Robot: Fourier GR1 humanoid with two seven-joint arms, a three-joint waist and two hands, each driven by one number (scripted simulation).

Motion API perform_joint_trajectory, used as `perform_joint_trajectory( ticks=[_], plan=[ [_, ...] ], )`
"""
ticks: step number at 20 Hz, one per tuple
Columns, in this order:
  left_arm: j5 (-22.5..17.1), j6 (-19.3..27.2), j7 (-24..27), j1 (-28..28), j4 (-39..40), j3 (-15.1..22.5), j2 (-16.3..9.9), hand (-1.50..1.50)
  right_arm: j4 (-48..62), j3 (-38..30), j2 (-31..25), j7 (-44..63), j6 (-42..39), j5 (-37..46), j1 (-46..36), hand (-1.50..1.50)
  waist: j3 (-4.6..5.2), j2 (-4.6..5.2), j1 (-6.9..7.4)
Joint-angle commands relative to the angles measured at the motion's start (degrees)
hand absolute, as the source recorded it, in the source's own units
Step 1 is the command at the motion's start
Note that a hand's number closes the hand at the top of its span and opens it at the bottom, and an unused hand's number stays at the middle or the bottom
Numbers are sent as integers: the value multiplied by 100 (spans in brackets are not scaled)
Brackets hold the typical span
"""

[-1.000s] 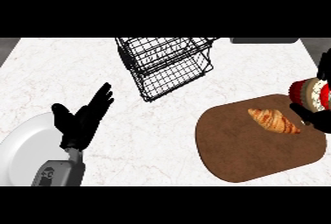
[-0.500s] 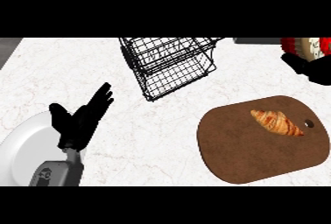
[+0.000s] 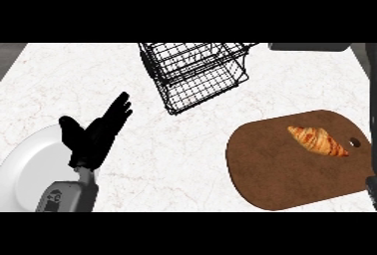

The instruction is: Pick the cupcake from the cutting board and place it in the tiered basket

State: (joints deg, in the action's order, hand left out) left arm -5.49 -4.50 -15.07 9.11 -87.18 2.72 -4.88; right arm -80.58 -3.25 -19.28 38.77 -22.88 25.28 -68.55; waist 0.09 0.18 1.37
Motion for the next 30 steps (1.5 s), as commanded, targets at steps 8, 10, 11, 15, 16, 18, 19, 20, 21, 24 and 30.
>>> perform_joint_trajectory(
  ticks=[8,10,11,15,16,18,19,20,21,24,30],
  plan=[
    [-55,-36,-86,341,254,-198,-54,0,2692,-42,780,-1121,1357,563,-1070,150,-2,26,17],
    [129,107,-90,219,45,35,104,0,3285,-105,709,-1763,1601,654,-1092,150,-4,37,57],
    [27,0,53,230,265,-27,116,0,3522,-24,923,-1803,1834,766,-1120,150,-1,53,73],
    [-9,-23,-201,395,184,-6,106,0,4351,-150,1325,-2070,2503,854,-1269,150,-2,72,134],
    [153,101,19,199,157,77,193,0,4454,-211,1335,-2269,2584,810,-1235,150,-3,57,105],
    [123,55,38,255,244,0,124,0,4348,-638,1676,-1913,2709,326,-1303,150,-5,51,94],
    [6,-210,163,121,216,-47,-43,0,4391,-892,1687,-2152,2901,113,-1247,150,-5,83,179],
    [65,-6,-26,270,152,4,104,0,4469,-963,1854,-2259,2871,-35,-1267,150,-7,73,157],
    [90,-81,187,309,413,88,198,0,4739,-820,1905,-2376,3027,-147,-1369,-150,0,110,234],
    [97,-50,-14,232,102,89,128,0,5148,-1106,1874,-3210,2769,-254,-1292,-150,-5,103,208],
    [146,-71,138,462,494,132,245,0,5757,-891,1925,-4025,3320,-731,-1827,-150,4,124,316]
  ],
)
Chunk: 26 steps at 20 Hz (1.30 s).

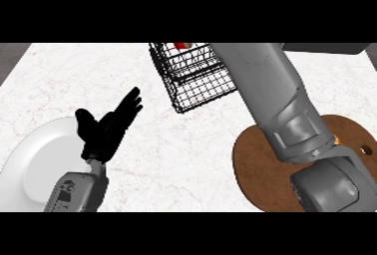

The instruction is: Pick the cupcake from the cutting board and place it in the tiered basket

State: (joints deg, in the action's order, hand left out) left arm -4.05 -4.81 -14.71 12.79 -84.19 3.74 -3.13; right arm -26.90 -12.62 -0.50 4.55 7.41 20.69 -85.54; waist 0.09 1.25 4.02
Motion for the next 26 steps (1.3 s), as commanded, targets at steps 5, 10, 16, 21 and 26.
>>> perform_joint_trajectory(
  ticks=[5,10,16,21,26],
  plan=[
    [-60,-88,14,-36,44,-70,-57,0,506,-33,49,-672,1326,-349,-533,-150,4,-23,3],
    [-47,-42,102,142,242,-288,-178,0,539,-680,-274,-388,1683,-681,-468,-150,0,-34,-194],
    [-34,12,-61,-450,-348,-190,-185,0,437,-618,-1372,-132,848,-644,234,-150,-12,-145,-366],
    [37,206,139,-405,2,-237,13,0,-22,-634,-2174,-326,-728,-930,896,-150,-12,-174,-547],
    [74,209,38,-354,-43,-241,-43,0,-286,-660,-3362,-390,-2482,-1152,1260,-150,-13,-186,-608]
  ],
)
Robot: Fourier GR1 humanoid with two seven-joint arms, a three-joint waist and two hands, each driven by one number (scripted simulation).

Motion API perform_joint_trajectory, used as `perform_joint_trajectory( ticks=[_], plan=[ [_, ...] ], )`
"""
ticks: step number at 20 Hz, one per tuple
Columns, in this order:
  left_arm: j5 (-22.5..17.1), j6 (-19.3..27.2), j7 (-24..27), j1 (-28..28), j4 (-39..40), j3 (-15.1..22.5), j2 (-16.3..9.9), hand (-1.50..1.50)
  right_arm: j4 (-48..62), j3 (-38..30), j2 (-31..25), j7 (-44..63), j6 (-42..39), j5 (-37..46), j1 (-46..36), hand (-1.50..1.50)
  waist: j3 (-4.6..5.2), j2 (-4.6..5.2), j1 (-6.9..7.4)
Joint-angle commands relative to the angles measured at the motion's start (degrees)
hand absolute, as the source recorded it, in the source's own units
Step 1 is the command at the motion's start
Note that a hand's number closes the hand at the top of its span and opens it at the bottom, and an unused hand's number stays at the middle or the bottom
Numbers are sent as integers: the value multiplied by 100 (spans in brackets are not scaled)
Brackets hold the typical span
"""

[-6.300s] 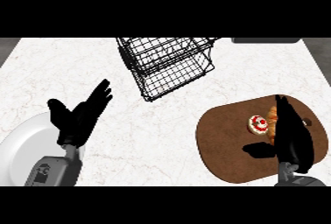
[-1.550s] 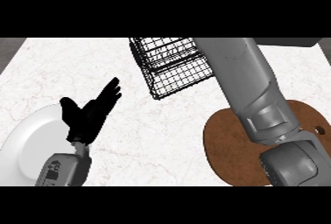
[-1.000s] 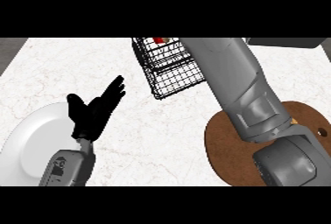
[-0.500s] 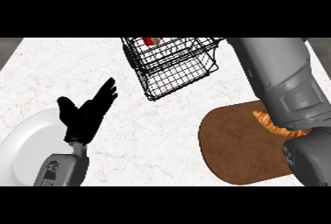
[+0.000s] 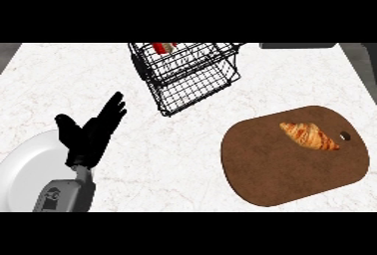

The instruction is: Pick the cupcake from the cutting board and place it in the tiered basket

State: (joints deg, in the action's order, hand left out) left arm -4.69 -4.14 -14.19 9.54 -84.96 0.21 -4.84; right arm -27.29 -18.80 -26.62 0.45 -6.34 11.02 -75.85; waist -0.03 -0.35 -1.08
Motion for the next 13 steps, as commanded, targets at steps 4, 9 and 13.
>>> perform_joint_trajectory(
  ticks=[4,9,13],
  plan=[
    [60,91,-462,-13,-489,255,131,0,-323,-256,-1359,-285,-1893,-461,970,-150,-3,0,37],
    [26,-70,-158,-266,-427,181,36,0,-393,-557,-2212,-521,-2662,-743,1493,-150,-1,27,80],
    [97,105,-229,421,92,124,189,0,-147,-669,-2467,-968,-2837,-769,1766,-150,-1,63,119]
  ],
)
